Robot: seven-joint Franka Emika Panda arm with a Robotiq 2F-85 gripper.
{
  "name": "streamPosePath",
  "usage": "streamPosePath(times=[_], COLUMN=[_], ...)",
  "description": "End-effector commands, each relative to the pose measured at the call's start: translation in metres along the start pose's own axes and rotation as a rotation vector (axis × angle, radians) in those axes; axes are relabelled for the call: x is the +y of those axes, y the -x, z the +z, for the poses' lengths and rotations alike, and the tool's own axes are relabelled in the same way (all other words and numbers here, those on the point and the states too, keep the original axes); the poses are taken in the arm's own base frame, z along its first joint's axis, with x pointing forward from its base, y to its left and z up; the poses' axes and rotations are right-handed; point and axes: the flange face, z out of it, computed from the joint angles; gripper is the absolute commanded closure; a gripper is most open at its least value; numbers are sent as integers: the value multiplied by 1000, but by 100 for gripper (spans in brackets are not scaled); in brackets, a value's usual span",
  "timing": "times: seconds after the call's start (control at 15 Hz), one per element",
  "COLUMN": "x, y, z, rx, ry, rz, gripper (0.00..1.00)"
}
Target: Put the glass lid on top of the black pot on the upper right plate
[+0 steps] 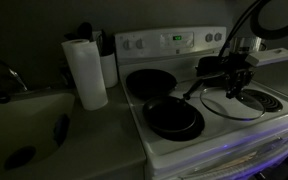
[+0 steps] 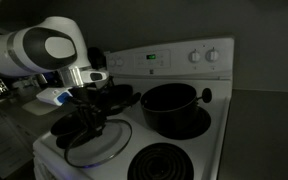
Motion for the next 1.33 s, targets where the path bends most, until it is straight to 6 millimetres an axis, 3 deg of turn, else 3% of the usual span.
streamPosePath(times=[0.0,0.27,0.53,0.93,1.27], x=[1,-5,7,54,94], y=[8,18,18,3,-28], z=[-24,-53,-86,-130,-152], rx=[-11,47,120,154,143], ry=[2,33,70,69,77], rz=[-28,-55,-73,-11,12], gripper=[86,86,86,86,86])
